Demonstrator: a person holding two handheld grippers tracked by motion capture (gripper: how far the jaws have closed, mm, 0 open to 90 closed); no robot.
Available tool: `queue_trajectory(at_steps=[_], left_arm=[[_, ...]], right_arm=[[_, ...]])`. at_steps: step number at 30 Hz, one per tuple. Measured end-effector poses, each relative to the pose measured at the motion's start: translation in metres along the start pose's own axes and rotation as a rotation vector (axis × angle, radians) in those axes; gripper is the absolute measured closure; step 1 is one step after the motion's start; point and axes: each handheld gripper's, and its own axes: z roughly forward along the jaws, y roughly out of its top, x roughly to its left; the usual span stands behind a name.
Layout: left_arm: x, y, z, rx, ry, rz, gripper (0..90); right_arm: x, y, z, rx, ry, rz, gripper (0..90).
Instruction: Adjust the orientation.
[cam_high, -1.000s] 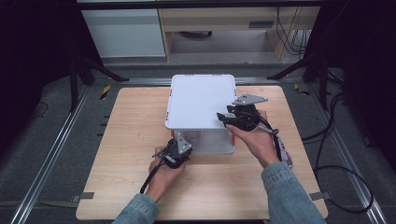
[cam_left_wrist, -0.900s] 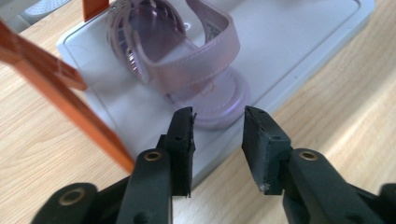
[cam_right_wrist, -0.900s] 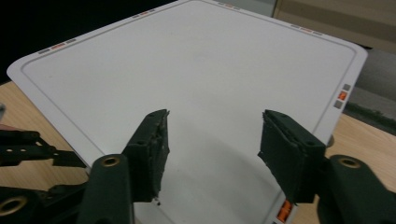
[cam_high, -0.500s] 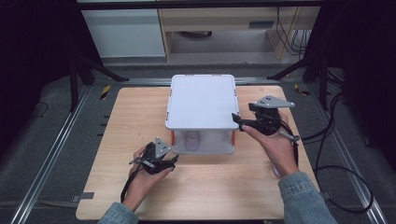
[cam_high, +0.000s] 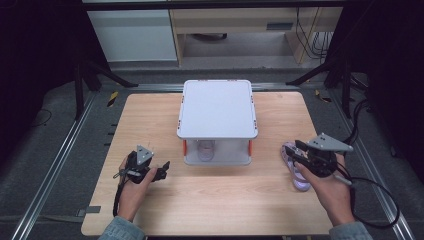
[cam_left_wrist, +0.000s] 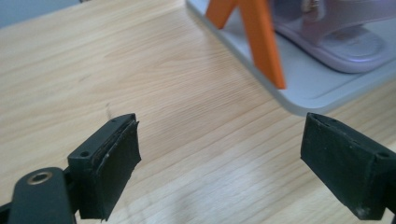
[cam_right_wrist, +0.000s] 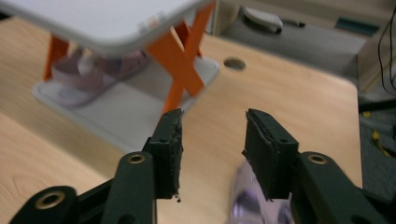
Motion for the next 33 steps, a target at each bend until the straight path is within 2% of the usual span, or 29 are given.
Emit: queue_trajectory(at_steps=[4, 9, 12, 18, 20, 22, 24, 26, 29, 31, 33], left_arm=[[0.006, -0.001, 0.001, 0.006, 0.015, -0.023, 10.8], [0.008, -0.002, 0.0, 0.004, 0.017, -0.037, 11.0], [0.008, -0.002, 0.0, 0.008, 0.015, -0.035, 11.4], [0.009, -0.002, 0.0, 0.007, 0.012, -0.04, 11.5], [0.009, -0.002, 0.001, 0.01, 0.012, -0.043, 11.5], [0.01, -0.003, 0.001, 0.011, 0.009, -0.047, 11.5], [0.01, -0.003, 0.001, 0.01, 0.008, -0.049, 11.5], [0.01, -0.003, 0.0, 0.009, 0.006, -0.05, 11.6], [0.009, -0.002, 0.001, 0.01, 0.006, -0.047, 12.0], [0.009, -0.002, 0.001, 0.013, 0.005, -0.045, 11.9], [0.009, -0.002, 0.0, 0.011, 0.007, -0.045, 12.0]], right_arm=[[-0.003, -0.034, 0.001, 0.06, -0.005, 0.019, 65.4], [-0.001, -0.06, 0.004, 0.118, -0.007, 0.016, 66.4], [0.0, -0.067, 0.008, 0.15, -0.011, 0.02, 62.9], [-0.001, -0.075, 0.03, 0.24, -0.047, 0.035, 59.3], [-0.003, -0.076, 0.037, 0.252, -0.054, 0.04, 63.8], [-0.006, -0.077, 0.043, 0.26, -0.051, 0.041, 75.8], [-0.008, -0.076, 0.042, 0.254, -0.053, 0.047, 82.6], [-0.009, -0.076, 0.036, 0.239, -0.061, 0.044, 85.0], [-0.001, -0.072, 0.019, 0.207, -0.011, 0.031, 84.9], [0.009, -0.068, 0.01, 0.182, 0.045, 0.011, 85.0], [0.027, -0.063, 0.002, 0.157, 0.105, -0.014, 85.4]])
